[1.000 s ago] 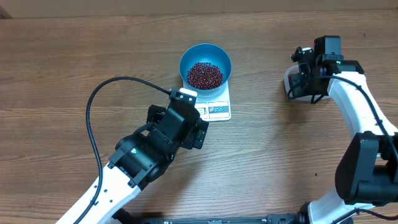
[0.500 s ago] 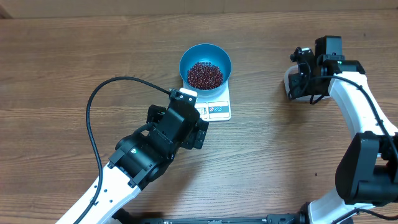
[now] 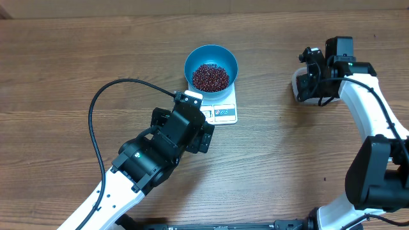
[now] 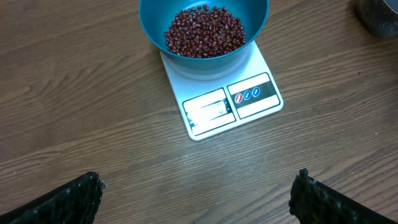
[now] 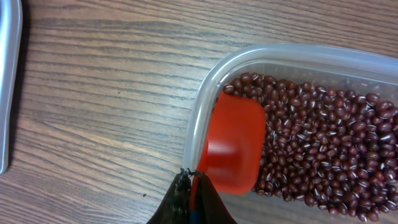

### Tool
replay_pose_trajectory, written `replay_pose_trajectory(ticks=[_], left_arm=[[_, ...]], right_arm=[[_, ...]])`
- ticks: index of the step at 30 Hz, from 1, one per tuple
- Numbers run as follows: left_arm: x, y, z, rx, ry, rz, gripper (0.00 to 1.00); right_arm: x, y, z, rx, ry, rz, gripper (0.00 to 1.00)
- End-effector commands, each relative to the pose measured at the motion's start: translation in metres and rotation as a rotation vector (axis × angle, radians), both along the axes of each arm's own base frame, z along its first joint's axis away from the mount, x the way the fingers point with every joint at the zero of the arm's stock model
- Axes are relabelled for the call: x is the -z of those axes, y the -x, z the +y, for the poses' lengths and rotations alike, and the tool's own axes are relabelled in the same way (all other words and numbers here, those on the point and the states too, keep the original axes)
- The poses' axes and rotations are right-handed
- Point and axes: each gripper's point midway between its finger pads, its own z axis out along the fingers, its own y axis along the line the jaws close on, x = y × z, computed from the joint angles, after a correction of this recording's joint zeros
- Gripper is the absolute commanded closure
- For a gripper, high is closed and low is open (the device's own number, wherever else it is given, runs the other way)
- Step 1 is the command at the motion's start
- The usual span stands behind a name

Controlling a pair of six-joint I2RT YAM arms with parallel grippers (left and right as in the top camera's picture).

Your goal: Scoop item into bowl and weigh 150g on scale

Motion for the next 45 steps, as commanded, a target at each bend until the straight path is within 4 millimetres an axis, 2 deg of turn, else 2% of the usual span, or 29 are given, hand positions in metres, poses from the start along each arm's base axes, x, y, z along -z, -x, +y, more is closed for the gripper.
replay_pose_trajectory(ticks=[1,8,18,21,30,36,42,45], left_arm=[[0.002,-0.002,0.003,-0.006,-0.012,0.002,0.01],[0.002,-0.002,0.003,-0.006,-0.012,0.002,0.01],[0.002,-0.002,0.003,-0.006,-0.012,0.002,0.01],[0.002,-0.002,0.003,-0.006,-0.012,0.002,0.01],[0.002,-0.002,0.003,-0.006,-0.012,0.002,0.01],[0.002,-0.002,0.003,-0.006,-0.012,0.002,0.01],[0.002,-0.002,0.003,-0.006,-0.012,0.002,0.01],[0.002,-0.002,0.003,-0.006,-0.012,0.002,0.01]], right_arm=[[-0.002,-0.002,0.006,-0.007,-0.079,-0.013,0.96],[-0.002,-0.006,-0.029,0.073,-0.024,-0.03,0.96],[-0.004,-0.013,-0.078,0.178,0.237,-0.058,0.96],[-0.004,-0.012,-0.086,0.196,0.279,-0.053,0.96],[-0.002,-0.007,-0.084,0.191,0.273,-0.032,0.97],[0.002,-0.006,-0.066,0.149,0.174,-0.026,0.96],[0.013,-0.001,-0.059,0.135,0.139,0.002,0.96],[0.018,0.001,-0.047,0.11,0.077,0.005,0.96]])
